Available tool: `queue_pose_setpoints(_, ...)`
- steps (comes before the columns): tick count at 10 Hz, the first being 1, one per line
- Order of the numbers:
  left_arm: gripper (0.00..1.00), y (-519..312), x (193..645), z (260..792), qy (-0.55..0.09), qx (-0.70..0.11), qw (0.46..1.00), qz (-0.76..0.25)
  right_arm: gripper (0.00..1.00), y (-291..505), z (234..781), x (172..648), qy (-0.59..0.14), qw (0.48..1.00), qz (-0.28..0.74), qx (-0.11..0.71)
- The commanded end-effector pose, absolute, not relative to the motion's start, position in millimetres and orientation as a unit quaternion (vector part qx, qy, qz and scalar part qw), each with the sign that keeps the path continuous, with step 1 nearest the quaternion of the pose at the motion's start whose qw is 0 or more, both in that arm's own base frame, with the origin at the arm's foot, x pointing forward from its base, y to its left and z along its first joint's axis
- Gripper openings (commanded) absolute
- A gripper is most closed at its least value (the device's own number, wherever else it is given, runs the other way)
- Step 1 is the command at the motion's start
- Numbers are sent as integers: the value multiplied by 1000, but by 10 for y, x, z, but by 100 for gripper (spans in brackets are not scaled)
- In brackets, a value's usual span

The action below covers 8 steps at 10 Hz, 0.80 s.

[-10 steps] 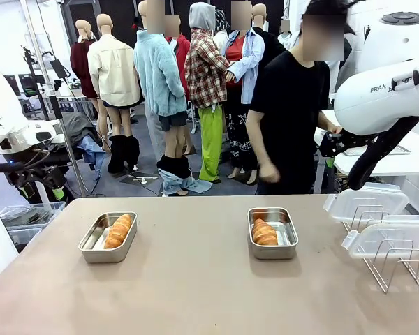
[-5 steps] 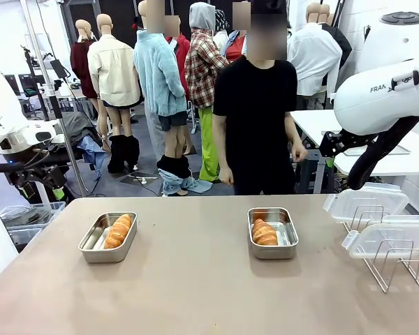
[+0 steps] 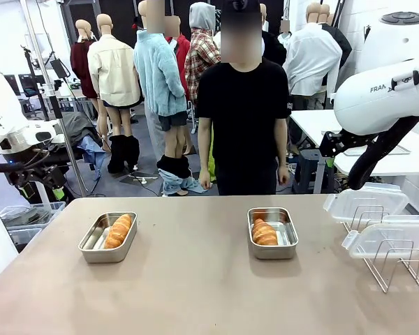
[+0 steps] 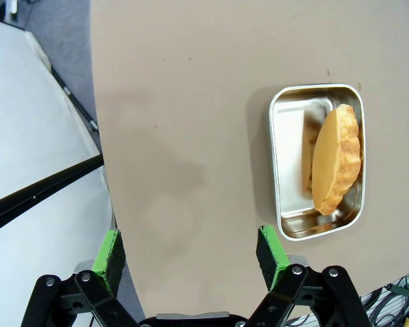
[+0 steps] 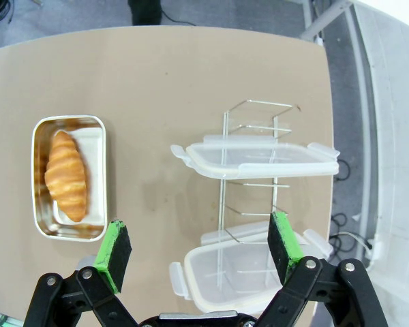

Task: Place the bread in airtight containers.
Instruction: Pick up one Airtight Container lid and hand it to the human.

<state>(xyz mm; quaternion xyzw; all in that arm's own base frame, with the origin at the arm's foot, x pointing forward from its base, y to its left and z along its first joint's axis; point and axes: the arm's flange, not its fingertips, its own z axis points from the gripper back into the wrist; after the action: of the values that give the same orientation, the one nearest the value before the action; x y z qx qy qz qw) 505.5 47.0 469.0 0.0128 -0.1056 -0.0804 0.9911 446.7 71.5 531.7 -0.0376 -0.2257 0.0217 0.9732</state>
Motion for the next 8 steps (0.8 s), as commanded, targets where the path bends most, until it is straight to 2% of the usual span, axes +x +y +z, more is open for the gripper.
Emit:
queue_pose_setpoints(1, 100, 482, 5037, 4712, -105, 25, 991, -76, 100, 735, 5328, 4501, -227, 973, 13, -35)
queue_pose_setpoints(8, 100, 482, 5037, 4712, -105, 25, 991, -76, 100, 735, 5328, 4501, -227, 973, 13, -35)
